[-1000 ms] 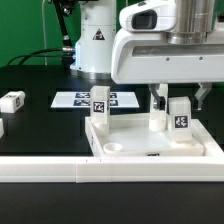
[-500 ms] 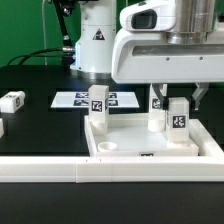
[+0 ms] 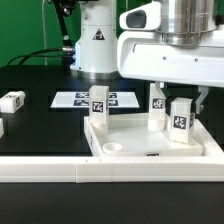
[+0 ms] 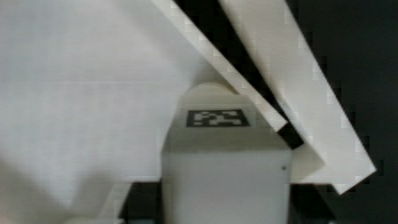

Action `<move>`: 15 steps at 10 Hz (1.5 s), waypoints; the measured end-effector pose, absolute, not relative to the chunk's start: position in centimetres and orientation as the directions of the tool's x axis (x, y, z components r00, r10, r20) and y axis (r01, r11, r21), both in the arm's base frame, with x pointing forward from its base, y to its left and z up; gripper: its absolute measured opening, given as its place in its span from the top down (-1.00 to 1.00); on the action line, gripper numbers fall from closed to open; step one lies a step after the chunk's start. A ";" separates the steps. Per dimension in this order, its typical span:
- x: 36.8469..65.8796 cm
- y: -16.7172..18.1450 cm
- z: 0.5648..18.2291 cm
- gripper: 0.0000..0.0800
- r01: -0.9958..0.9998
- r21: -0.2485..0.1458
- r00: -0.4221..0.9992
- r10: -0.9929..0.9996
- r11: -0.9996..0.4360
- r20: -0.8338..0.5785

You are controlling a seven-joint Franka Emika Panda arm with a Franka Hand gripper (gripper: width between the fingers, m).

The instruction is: Assemble square table

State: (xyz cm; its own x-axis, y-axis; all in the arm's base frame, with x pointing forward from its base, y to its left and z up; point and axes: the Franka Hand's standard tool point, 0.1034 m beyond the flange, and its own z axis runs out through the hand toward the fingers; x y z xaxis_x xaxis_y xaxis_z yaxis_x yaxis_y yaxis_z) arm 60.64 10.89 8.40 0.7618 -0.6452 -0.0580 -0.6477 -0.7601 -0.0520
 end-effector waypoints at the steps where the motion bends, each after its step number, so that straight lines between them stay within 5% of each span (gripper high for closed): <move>1: 60.6 11.3 8.4 0.26 -0.734 -0.047 0.679 -0.731 -0.678 -0.070; 5: 60.6 11.5 8.4 0.26 -0.926 -0.018 0.377 -0.922 -0.377 -0.092; 8: 60.4 11.5 8.4 0.26 -0.959 -0.002 0.283 -0.954 -0.285 -0.101; 10: 60.4 11.5 8.3 -0.38 -0.955 -0.003 0.296 -0.950 -0.297 -0.101; 13: 59.8 12.0 8.3 -0.61 -0.901 0.026 0.428 -0.898 -0.432 -0.104; 15: 60.0 11.9 8.2 -0.62 -0.775 0.000 0.629 -0.771 -0.632 -0.097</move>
Offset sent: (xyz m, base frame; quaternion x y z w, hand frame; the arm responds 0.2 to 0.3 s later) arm -0.0005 0.0011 -0.0058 -0.0263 -0.0132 0.2578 0.9657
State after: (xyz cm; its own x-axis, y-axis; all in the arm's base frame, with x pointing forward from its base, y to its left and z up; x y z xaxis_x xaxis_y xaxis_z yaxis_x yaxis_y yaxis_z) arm 60.04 11.88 8.15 0.6291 -0.7713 -0.0967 -0.7749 -0.6321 0.0001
